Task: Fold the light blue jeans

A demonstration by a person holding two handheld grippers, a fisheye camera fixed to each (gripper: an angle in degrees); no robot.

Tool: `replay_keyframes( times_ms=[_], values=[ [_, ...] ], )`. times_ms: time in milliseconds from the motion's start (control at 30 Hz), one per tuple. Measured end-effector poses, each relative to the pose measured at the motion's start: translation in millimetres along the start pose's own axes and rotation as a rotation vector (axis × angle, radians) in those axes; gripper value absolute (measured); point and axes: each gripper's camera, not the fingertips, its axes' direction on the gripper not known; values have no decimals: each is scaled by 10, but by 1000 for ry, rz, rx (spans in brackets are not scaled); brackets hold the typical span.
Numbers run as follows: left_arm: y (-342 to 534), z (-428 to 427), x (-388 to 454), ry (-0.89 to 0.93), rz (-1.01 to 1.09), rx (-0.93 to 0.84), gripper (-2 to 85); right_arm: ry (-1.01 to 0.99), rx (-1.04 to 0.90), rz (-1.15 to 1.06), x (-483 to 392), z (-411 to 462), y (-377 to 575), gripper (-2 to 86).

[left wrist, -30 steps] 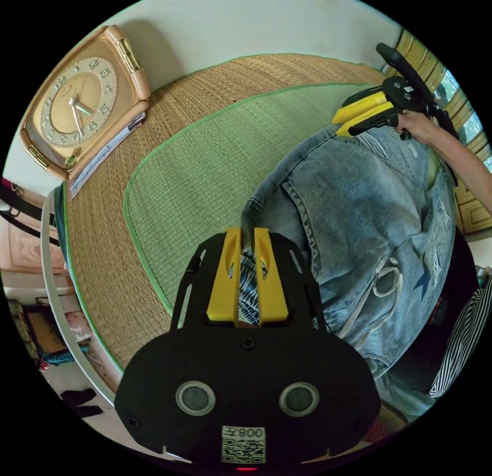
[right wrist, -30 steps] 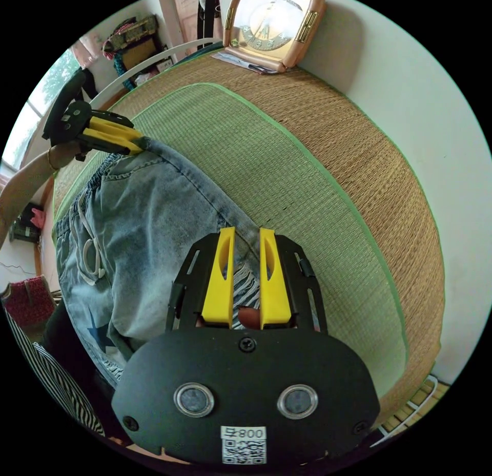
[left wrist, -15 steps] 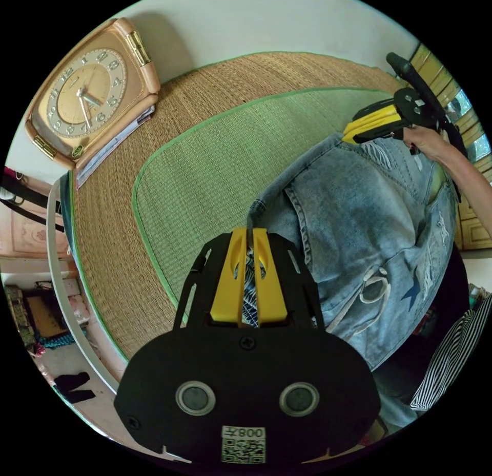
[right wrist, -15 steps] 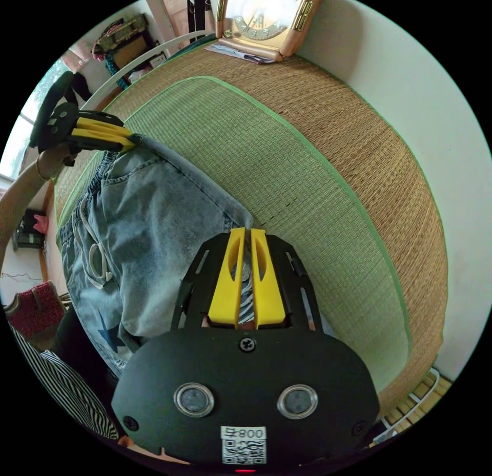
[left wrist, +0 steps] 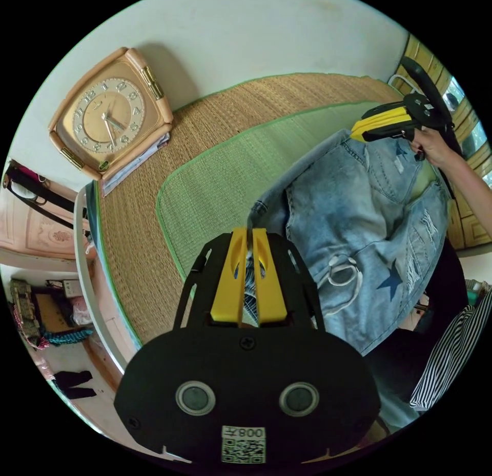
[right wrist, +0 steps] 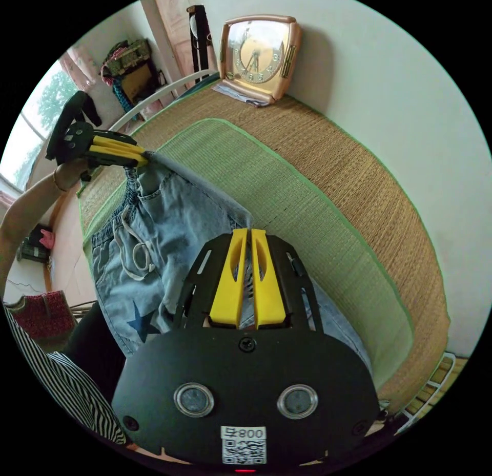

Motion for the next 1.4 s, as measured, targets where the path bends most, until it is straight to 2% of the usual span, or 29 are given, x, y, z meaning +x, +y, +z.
replay_keyframes(
  times_ms=[233, 500, 933, 1400],
  values=[
    [582, -284, 545, -22, 96, 25, 11, 30, 64, -34, -636, -364, 743, 10],
    [1258, -295, 1151, -41, 189, -5, 9, 55, 17, -74, -1247, -343, 1364, 9],
    [2327, 190, 1662, 21, 177, -101, 9, 14, -69, -153, -2133, 143, 2046, 10],
    [3170, 1035, 1972, 69, 220, -219, 10, -107, -183, -191, -2624, 1047, 2492, 9]
  ],
)
